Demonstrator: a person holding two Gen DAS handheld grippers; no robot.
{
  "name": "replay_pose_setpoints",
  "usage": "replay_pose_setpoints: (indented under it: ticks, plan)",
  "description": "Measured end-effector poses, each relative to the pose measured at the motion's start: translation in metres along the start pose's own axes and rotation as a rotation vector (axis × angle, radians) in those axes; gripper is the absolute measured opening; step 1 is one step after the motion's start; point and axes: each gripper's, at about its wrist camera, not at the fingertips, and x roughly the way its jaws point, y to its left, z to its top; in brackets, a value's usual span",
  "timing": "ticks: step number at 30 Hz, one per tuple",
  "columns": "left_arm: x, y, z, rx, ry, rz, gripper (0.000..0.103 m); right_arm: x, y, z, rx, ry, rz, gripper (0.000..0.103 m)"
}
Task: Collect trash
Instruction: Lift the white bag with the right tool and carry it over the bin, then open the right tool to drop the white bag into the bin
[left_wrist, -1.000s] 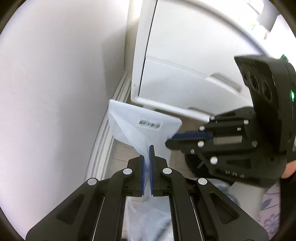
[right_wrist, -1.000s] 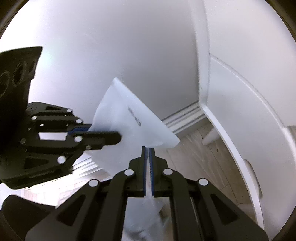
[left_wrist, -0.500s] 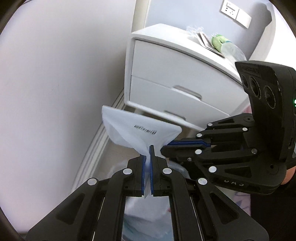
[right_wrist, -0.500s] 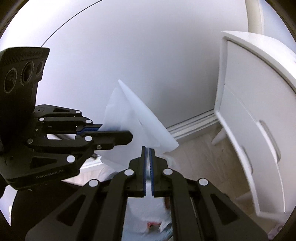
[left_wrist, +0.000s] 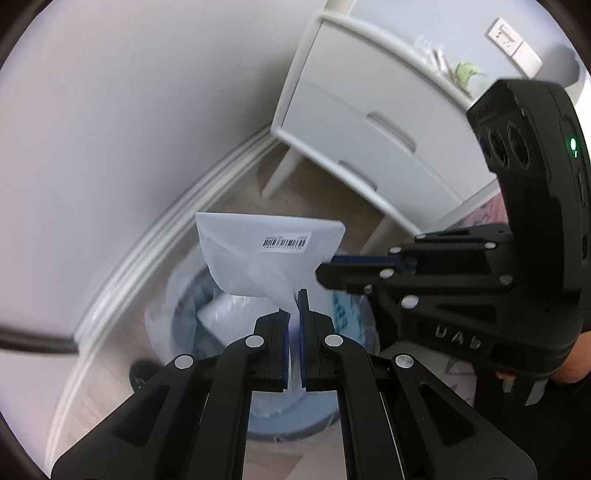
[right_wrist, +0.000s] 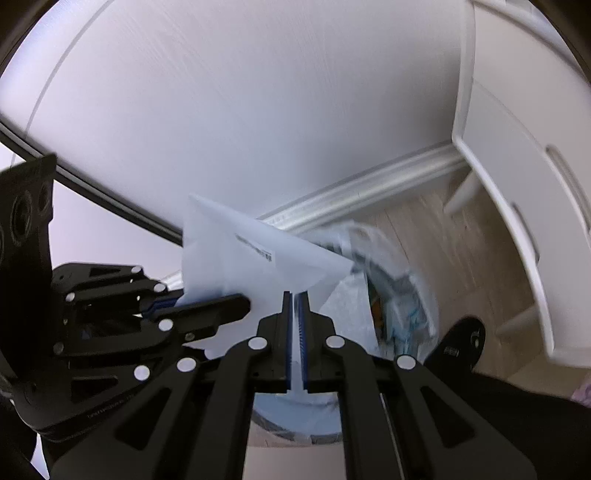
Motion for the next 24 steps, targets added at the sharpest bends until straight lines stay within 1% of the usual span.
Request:
replay_pose_setpoints:
  ticks: [1, 3, 4, 6, 12, 17, 18, 19, 20, 21, 22, 23, 24]
  plan:
    - [0.005, 0.002, -0.004, -0.011, 0.014, 0.006, 0.003, 0.001, -0.001, -0.001, 0.007, 0.008, 0.002, 0.006]
    - [0.014, 0.005, -0.007, -0.045, 0.036, 0.01, 0.003, 0.017, -0.008, -0.002, 0.019, 0.038, -0.004, 0.006]
    - [0.019, 0.008, -0.012, -0.086, 0.052, 0.012, 0.003, 0.019, -0.007, -0.005, 0.021, 0.05, -0.011, 0.006]
    - [0.023, 0.011, -0.022, -0.126, 0.072, 0.012, 0.003, 0.022, -0.003, -0.01, 0.034, 0.085, -0.016, 0.006]
    - [0.041, 0.011, -0.039, -0.138, 0.122, 0.02, 0.003, 0.038, -0.003, -0.014, 0.026, 0.128, -0.032, 0.006]
    - [0.048, 0.015, -0.042, -0.144, 0.132, 0.023, 0.003, 0.056, -0.01, -0.018, 0.005, 0.167, -0.037, 0.006]
    - [0.049, 0.018, -0.042, -0.143, 0.13, 0.028, 0.006, 0.057, -0.01, -0.018, 0.004, 0.163, -0.046, 0.006]
    - [0.049, 0.018, -0.042, -0.137, 0.121, 0.047, 0.017, 0.057, -0.011, -0.018, 0.007, 0.16, -0.048, 0.006]
    - [0.049, 0.019, -0.041, -0.136, 0.109, 0.066, 0.024, 0.056, -0.013, -0.017, 0.016, 0.154, -0.036, 0.006]
    - [0.047, 0.02, -0.041, -0.138, 0.095, 0.079, 0.034, 0.054, -0.015, -0.016, 0.025, 0.147, -0.031, 0.006]
    - [0.045, 0.02, -0.041, -0.137, 0.088, 0.08, 0.039, 0.051, -0.016, -0.015, 0.033, 0.138, -0.036, 0.006]
    - [0.044, 0.02, -0.041, -0.135, 0.082, 0.082, 0.041, 0.048, -0.015, -0.014, 0.036, 0.13, -0.04, 0.006]
    - [0.043, 0.02, -0.042, -0.13, 0.073, 0.094, 0.05, 0.047, -0.016, -0.013, 0.035, 0.12, -0.052, 0.006]
